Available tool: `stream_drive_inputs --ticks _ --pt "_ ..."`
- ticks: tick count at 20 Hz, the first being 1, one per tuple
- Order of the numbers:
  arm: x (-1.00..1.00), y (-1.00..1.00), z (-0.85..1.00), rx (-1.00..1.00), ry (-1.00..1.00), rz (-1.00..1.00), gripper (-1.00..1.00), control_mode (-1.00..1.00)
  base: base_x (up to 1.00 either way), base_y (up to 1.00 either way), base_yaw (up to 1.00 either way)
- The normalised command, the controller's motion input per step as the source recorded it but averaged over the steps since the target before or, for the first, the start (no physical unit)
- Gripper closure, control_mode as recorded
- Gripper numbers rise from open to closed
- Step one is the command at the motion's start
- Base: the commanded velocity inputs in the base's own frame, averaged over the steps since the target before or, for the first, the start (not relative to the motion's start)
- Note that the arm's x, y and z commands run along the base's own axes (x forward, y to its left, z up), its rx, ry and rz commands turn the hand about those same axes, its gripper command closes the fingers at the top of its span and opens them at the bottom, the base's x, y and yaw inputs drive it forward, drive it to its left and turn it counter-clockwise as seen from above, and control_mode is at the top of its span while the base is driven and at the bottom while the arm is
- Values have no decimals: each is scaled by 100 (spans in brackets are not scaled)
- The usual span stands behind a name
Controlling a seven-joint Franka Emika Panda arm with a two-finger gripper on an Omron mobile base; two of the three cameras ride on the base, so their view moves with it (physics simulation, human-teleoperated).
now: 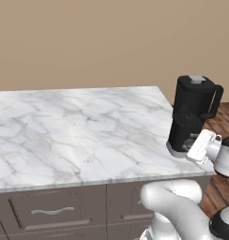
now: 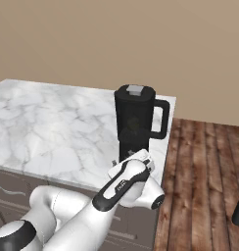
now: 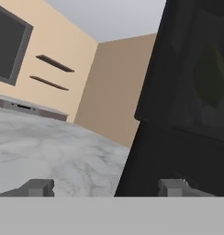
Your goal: Grab the garlic and lemon wedge from the fridge, place them in the blender, close the lid, and turn on the blender to create a marinade.
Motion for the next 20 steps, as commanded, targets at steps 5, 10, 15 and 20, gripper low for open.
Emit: stream_drive_inputs --ticks 5,10,15,20 --pt "33 -5 -17 0 0 0 -100 -100 0 0 0" --pt "53 -6 0 0 0 0 -100 -100 0 0 0" --pt "41 -17 0 0 -1 0 -100 -100 0 0 0" --pt "-94 0 16 0 -15 10 -100 -100 0 0 0"
